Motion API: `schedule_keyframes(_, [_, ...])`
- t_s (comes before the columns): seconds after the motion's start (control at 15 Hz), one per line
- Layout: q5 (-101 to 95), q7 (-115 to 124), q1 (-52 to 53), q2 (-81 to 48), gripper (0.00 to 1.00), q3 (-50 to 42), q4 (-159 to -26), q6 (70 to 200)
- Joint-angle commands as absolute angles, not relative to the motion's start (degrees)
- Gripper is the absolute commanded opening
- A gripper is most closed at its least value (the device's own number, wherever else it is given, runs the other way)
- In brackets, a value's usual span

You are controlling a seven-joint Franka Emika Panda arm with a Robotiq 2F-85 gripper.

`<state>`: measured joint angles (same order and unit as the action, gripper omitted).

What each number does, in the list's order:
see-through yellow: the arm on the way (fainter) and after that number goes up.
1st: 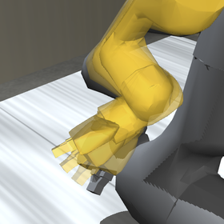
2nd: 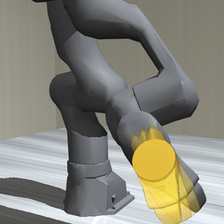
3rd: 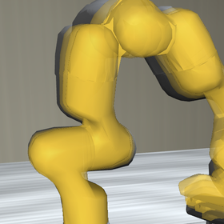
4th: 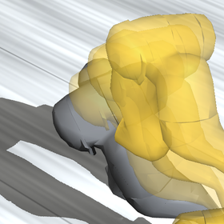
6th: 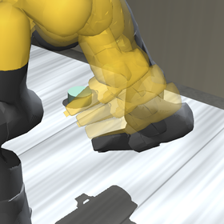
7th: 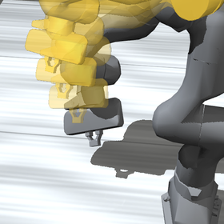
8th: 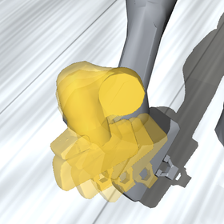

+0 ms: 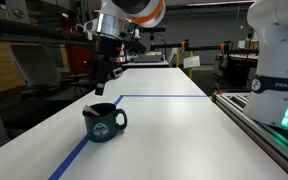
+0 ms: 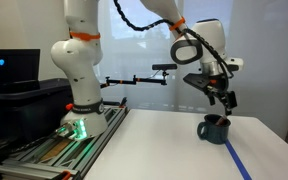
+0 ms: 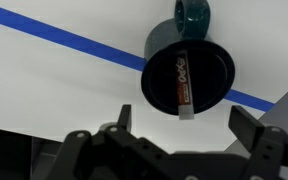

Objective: Remove the marker from the cup and put it on the table

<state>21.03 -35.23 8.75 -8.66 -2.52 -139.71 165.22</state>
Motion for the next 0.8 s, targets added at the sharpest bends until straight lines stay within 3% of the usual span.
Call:
schedule_keyframes(0.0, [21.1,-33.0,9.3,-11.6,1.00,-2.5,-137.1,166.2])
schedule_keyframes(0.13, [20.0,-31.5,9.8,-12.5,0.96,-3.0,-136.4,166.5])
schedule_keyframes(0.27, [15.6,-27.9,4.7,-13.0,0.90,2.0,-135.9,166.6])
schedule_keyframes(0.4, [12.5,-25.4,3.6,-13.4,0.76,3.4,-135.4,166.6])
schedule_keyframes(0.47, [10.7,-24.1,3.3,-13.6,0.82,3.8,-135.1,166.5])
schedule_keyframes(0.73, [4.4,-18.9,3.5,-14.6,0.71,3.6,-134.1,165.6])
